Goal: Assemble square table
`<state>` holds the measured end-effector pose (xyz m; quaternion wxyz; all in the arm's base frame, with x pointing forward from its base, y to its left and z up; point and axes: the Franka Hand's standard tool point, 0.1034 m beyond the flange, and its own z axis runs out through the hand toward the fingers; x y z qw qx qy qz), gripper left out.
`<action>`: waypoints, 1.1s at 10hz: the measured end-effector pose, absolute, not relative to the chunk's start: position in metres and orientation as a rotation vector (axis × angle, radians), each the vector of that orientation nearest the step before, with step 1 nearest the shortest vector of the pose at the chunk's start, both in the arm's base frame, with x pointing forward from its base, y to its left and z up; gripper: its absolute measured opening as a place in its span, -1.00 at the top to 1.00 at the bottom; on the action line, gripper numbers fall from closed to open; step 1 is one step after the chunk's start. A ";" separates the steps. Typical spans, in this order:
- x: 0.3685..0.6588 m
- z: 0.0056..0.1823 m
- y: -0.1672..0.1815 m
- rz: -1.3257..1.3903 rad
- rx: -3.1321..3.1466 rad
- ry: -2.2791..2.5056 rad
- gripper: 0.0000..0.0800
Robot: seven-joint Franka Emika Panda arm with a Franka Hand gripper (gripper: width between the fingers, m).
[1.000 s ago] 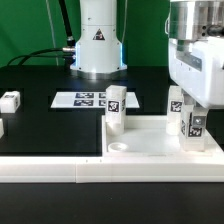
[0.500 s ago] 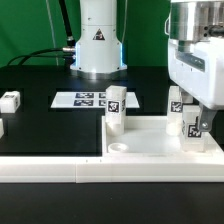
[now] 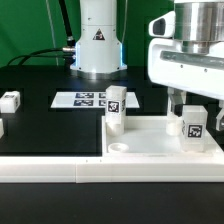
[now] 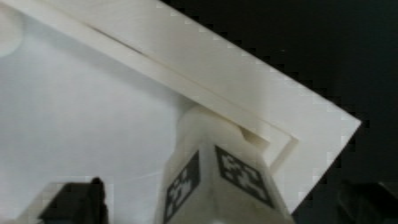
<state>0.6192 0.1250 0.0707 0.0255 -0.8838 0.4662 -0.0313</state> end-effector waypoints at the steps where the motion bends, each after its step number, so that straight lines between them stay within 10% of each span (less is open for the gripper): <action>1: 0.619 0.070 0.125 -0.100 -2.812 1.286 -0.62; 11: 0.620 0.072 0.121 -0.127 -3.129 0.231 -0.62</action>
Offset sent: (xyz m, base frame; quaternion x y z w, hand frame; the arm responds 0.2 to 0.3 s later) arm 0.0015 0.0100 0.0022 -0.0033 -0.0173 -0.2579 0.9660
